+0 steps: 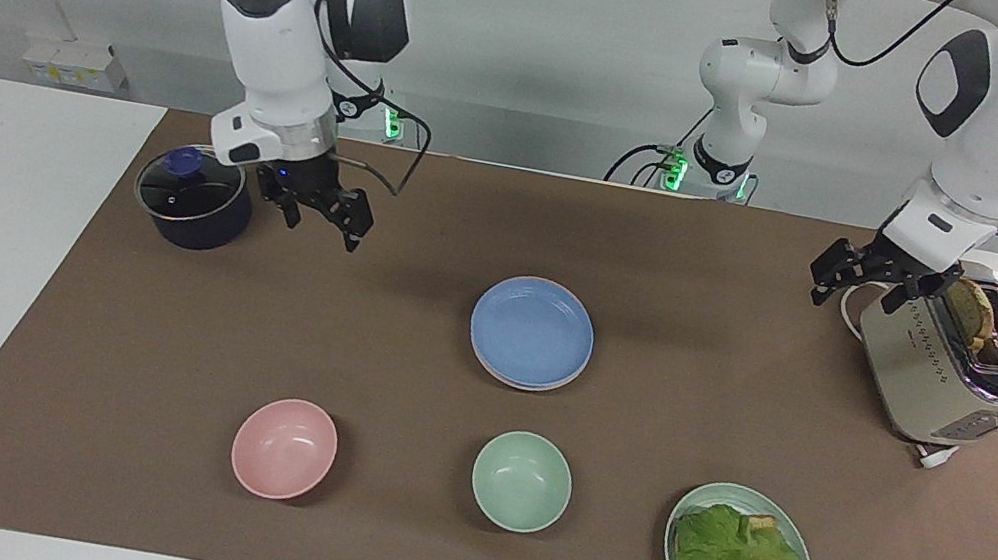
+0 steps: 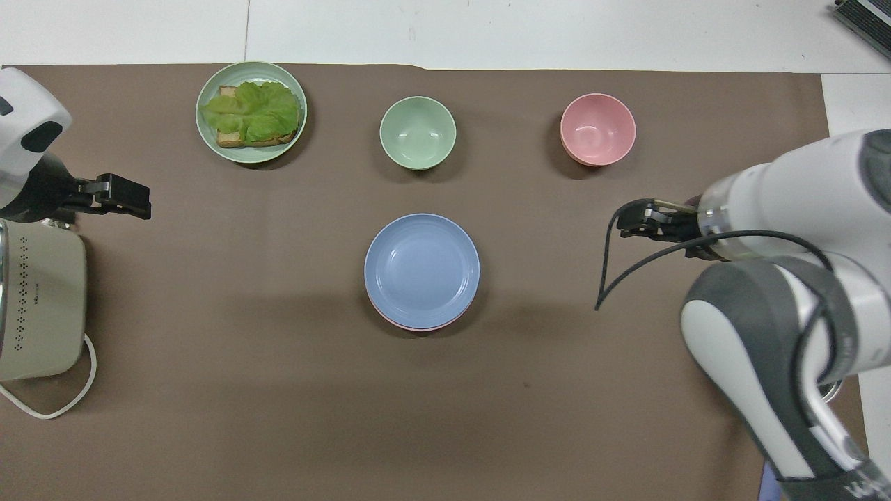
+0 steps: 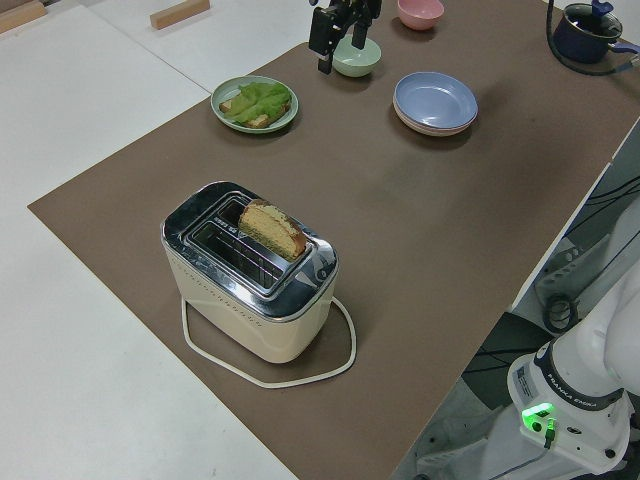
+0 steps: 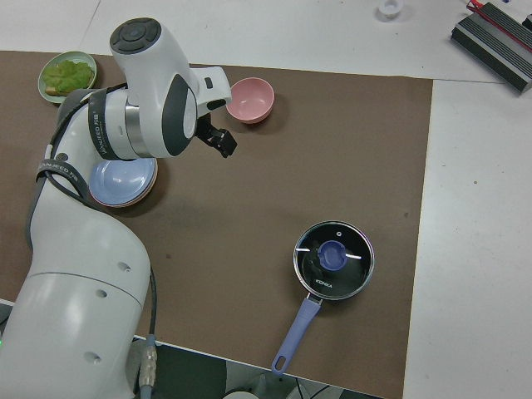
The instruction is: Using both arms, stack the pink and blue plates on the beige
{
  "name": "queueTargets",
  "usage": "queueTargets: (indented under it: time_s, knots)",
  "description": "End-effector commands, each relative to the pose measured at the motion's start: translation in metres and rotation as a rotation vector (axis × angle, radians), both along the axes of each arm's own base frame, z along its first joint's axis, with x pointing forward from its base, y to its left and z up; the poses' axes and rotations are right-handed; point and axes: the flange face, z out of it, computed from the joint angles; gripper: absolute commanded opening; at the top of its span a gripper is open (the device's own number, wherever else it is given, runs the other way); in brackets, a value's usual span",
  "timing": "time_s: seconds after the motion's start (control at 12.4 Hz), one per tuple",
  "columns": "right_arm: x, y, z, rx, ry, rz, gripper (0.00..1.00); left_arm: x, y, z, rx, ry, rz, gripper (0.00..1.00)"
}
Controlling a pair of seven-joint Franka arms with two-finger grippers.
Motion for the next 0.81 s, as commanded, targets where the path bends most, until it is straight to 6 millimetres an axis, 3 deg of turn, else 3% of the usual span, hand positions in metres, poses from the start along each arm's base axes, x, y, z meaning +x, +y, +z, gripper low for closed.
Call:
queueTargets:
  time_s: [0.0, 0.24, 0.48, 0.72]
  knots:
    - [-0.007, -0.046, 0.048, -0.060, -0.001, 0.065, 1.00, 0.002, 0.001, 0.002, 0.015, 0.004, -0.013, 1.00]
    - [-0.003, -0.060, 0.106, -0.070, -0.009, 0.100, 1.00, 0.002, 0.001, 0.002, 0.015, 0.004, -0.013, 1.00]
    - [0.011, -0.059, 0.128, -0.095, 0.085, 0.110, 1.00, 0.002, 0.001, 0.002, 0.015, 0.004, -0.013, 1.00]
    - [0.006, -0.055, 0.132, -0.077, 0.084, 0.118, 1.00, 0.002, 0.001, 0.002, 0.015, 0.004, -0.013, 1.00]
